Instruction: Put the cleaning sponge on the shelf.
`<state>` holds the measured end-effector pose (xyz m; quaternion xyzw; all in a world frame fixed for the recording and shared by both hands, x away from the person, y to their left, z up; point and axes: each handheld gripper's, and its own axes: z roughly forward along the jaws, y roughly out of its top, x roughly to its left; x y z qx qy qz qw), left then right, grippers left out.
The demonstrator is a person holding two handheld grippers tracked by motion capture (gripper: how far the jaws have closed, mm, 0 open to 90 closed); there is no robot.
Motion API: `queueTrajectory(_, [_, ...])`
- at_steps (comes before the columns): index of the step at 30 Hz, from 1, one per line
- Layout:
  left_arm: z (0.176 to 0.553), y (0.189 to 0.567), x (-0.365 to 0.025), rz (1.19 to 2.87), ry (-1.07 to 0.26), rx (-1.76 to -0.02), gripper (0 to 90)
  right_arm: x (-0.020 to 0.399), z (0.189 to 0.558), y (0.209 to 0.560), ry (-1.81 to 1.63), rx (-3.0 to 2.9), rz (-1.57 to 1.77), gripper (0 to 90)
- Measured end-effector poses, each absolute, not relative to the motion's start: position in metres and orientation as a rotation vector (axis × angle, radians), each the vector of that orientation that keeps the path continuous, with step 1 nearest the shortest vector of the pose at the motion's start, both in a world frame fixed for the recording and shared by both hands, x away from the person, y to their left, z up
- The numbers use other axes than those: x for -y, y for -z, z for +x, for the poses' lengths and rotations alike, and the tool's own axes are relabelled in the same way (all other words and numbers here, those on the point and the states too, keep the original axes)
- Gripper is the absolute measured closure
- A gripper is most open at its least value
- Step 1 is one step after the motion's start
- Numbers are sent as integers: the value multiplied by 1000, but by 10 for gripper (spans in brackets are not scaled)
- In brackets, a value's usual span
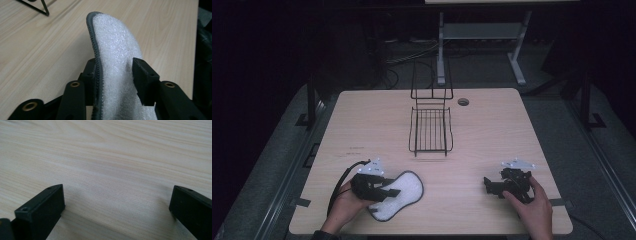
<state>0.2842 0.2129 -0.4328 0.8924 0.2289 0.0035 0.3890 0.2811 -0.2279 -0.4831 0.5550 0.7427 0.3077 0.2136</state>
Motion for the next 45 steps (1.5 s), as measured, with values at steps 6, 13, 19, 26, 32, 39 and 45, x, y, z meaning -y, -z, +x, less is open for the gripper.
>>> queueTrajectory(6, [285,427,-215,2234,35,-590,659,228,281,483,-854,-2061,1540,0])
queueTrajectory(13, [285,422,-217,2198,78,-585,717,228,281,483,-854,-2062,1540,0])
queueTrajectory(19, [284,414,-219,2188,68,-577,764,228,281,483,-854,-2061,1540,0])
queueTrajectory(26, [283,408,-223,2171,33,-597,773,228,281,483,-853,-2063,1539,0])
queueTrajectory(32, [284,403,-229,2158,10,-606,772,228,281,483,-853,-2062,1539,0])
queueTrajectory(39, [287,398,-235,2153,-22,-632,771,228,281,483,-853,-2062,1539,0])
queueTrajectory(45, [292,393,-239,2157,-45,-649,772,228,281,483,-853,-2062,1539,0])
